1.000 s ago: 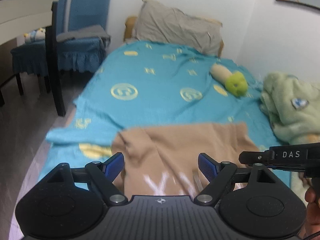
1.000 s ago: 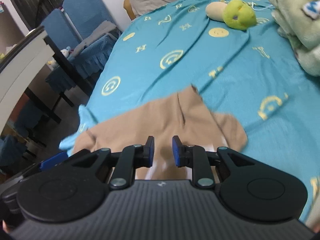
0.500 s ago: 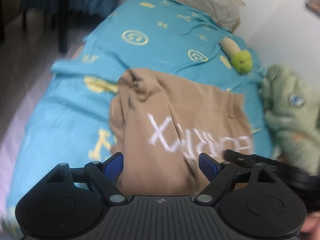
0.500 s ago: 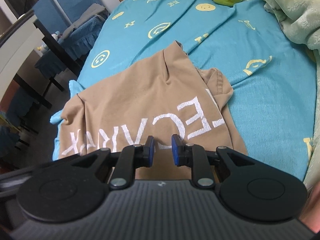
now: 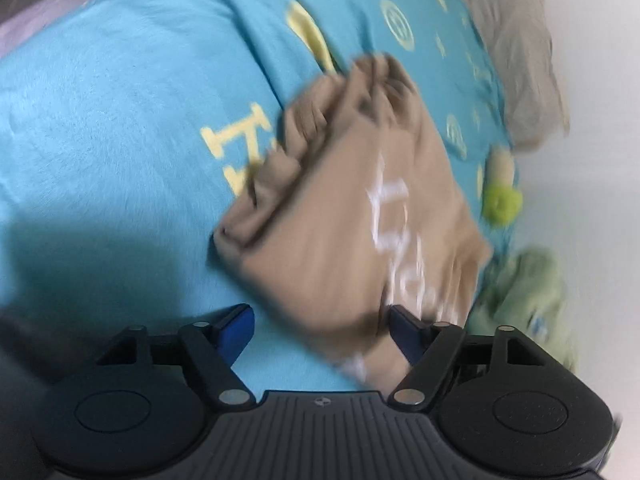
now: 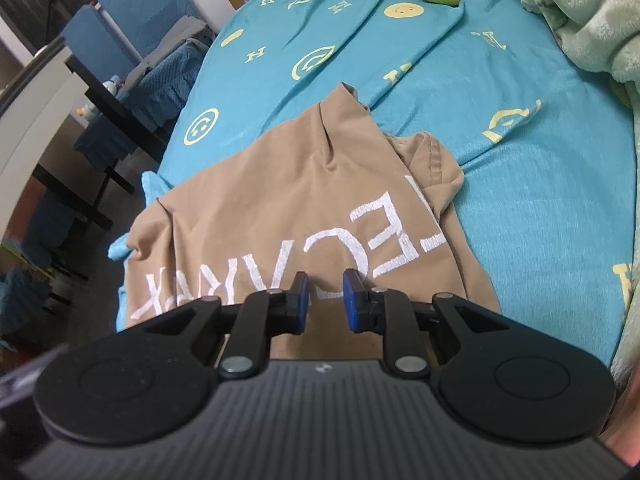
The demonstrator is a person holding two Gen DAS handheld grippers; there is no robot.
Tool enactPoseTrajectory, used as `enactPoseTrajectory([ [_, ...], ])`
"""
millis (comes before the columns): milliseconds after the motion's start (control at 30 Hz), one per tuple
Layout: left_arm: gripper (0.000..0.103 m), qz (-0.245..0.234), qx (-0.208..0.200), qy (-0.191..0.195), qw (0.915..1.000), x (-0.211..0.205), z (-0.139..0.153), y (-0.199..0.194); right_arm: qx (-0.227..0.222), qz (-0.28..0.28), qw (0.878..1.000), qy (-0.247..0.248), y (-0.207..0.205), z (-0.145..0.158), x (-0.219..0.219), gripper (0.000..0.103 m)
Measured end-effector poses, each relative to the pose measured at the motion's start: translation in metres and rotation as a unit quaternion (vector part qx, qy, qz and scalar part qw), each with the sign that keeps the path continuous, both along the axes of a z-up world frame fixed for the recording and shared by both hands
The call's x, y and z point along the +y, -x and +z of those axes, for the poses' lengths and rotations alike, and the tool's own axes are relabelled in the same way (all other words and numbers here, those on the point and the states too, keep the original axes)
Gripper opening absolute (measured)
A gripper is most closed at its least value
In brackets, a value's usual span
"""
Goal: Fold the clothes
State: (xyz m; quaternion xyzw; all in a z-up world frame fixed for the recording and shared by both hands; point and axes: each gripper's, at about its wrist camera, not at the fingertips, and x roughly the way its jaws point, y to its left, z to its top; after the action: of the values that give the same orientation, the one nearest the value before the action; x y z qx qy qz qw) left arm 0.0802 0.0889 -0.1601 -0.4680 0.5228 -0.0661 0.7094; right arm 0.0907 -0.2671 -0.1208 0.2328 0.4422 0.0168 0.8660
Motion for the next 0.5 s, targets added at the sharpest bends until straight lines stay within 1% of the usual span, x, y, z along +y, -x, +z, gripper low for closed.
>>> enactPoseTrajectory([
  [33,0.063,0.013,-0.009,0.009,0.9998,0.003,-0.002,-0.001,0.000,-0.002,1.000,-0.003,0.001,0.000,-0.001,0.021],
  [67,0.058,0.014,-0.021,0.012,0.9996,0.003,0.000,0.001,0.000,-0.005,1.000,-0.007,0.001,0.000,-0.003,0.021],
  [133,0.035,0.016,-0.046,0.017,0.9987,0.005,0.003,0.004,-0.007,-0.015,1.000,-0.015,0.003,0.003,-0.005,0.022],
  [233,0.021,0.018,-0.084,0.026,0.9960,0.007,0.008,0.009,-0.024,-0.038,0.999,-0.025,0.010,0.013,-0.009,0.025],
  [300,0.018,0.020,-0.110,0.036,0.9931,0.008,0.012,0.013,-0.051,-0.043,0.996,-0.055,0.020,0.023,-0.011,0.026],
  [333,0.017,0.022,-0.121,0.041,0.9915,0.008,0.013,0.014,-0.059,-0.043,0.994,-0.081,0.025,0.027,-0.012,0.027],
  [367,0.017,0.023,-0.128,0.042,0.9906,0.008,0.015,0.015,-0.063,-0.039,0.991,-0.112,0.030,0.028,-0.012,0.034],
  [400,0.017,0.024,-0.134,0.044,0.9897,0.008,0.016,0.016,-0.066,-0.034,0.987,-0.143,0.035,0.029,-0.013,0.050],
  [433,0.017,0.025,-0.135,0.046,0.9894,0.008,0.016,0.017,-0.066,-0.032,0.981,-0.178,0.038,0.027,-0.014,0.062],
  [467,0.017,0.026,-0.137,0.049,0.9891,0.009,0.016,0.018,-0.066,-0.029,0.975,-0.212,0.040,0.026,-0.014,0.089],
  [500,0.016,0.028,-0.138,0.051,0.9888,0.010,0.016,0.019,-0.063,-0.031,0.965,-0.253,0.043,0.021,-0.014,0.100],
])
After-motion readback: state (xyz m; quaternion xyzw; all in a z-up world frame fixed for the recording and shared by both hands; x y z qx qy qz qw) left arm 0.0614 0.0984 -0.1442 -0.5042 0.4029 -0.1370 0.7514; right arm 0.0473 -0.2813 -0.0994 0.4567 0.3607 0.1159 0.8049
